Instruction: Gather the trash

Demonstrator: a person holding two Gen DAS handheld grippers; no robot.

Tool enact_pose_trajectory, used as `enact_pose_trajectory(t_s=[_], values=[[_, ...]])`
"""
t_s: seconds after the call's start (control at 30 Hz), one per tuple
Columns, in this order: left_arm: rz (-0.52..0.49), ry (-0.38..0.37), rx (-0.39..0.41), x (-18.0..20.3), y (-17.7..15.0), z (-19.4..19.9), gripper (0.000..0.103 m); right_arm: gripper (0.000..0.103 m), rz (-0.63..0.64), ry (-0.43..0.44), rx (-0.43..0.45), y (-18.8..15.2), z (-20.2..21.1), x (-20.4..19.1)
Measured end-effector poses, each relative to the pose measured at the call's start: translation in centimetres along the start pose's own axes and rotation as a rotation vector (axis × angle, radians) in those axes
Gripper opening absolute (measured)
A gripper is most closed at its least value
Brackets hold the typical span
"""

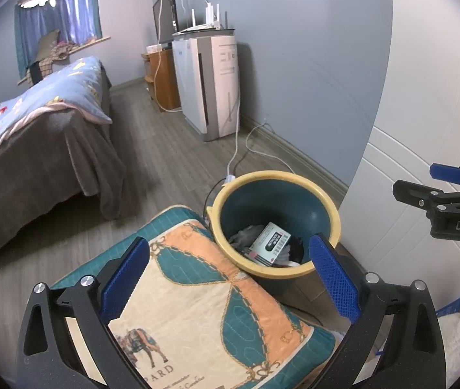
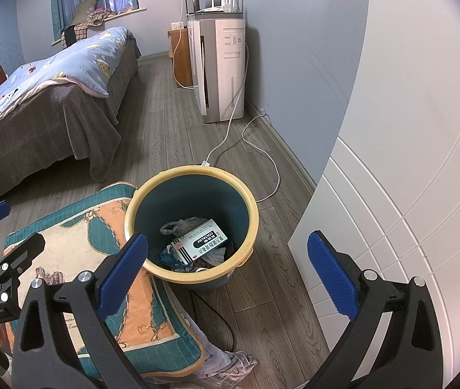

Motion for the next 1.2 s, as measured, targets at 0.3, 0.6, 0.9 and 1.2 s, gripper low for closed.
enact_pose_trajectory(t_s=[0.3,0.6,0.9,1.2], values=[[0.0,-0.004,0.001,0.1,-0.1,-0.24,0.098,0.097,-0.001,0.0,0.0,-0.01,0.03,0.0],[-0.001,-0.001,0.001,0.23,-0.16,-0.42,0.098,0.097,0.0,-0.001,-0.002,0.02,0.02,0.03],[0.0,-0.014,0.004,0.33,-0.18,-0.46,0.098,0.097,0.001,-0.001,-0.002,0.07,-0.01,0.06],[-0.015,-0.012,-0.008,0.81,-0.23,-0.55,0.098,0.097,0.0,-0.003,-0.007,-0.12,-0.05,0.21]])
Point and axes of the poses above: each gripper's, at about its wrist camera, not at the fingertips, and z roughly against the way its jaws point, x to its right, y to its top, the point moved 8 cm from there along -z, roughly the way its jaws point, and after that the axes turned 15 degrees about -y, right-handed, at the moved point
